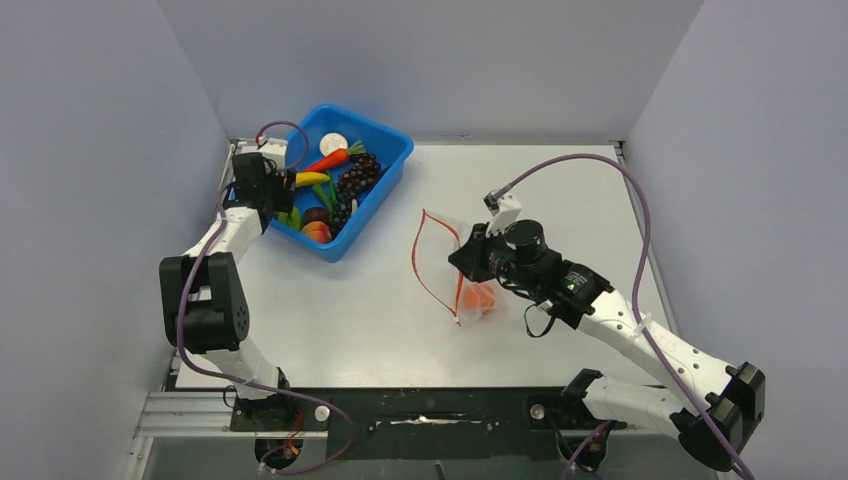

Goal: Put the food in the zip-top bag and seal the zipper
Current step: Pick up the fake fruit from the bin.

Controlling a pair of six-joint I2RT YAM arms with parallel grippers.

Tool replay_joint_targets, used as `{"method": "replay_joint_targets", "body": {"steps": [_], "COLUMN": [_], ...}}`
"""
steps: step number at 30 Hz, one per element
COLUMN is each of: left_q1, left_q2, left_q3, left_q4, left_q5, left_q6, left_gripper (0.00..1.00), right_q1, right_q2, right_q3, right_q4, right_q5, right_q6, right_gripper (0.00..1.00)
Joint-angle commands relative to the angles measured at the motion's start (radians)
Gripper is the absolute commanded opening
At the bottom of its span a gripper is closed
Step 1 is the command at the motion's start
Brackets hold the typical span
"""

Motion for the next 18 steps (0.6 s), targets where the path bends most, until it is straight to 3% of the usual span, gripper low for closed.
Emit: {"method": "replay_joint_targets", "body": {"steps": [1,18], "left_q1": [0.000,-0.009], "left_q2": [0.047,0.217], "left_q3": [0.097,0.162], "left_q4": [0.073,0.102], "left_q5": [0.035,0.053], "left_q6": [0.013,-0.018], "left_gripper": [0.63,0.53], "right_q1": [-0.012,-0.028], "right_q2": [0.009,0.029], "right_q3": [0.061,0.060], "right_q4": [0.041,0.060], "right_q5": [0.017,0.009], "right_q6": [-0.013,-0.005], "right_gripper": [0.00,0.00]}}
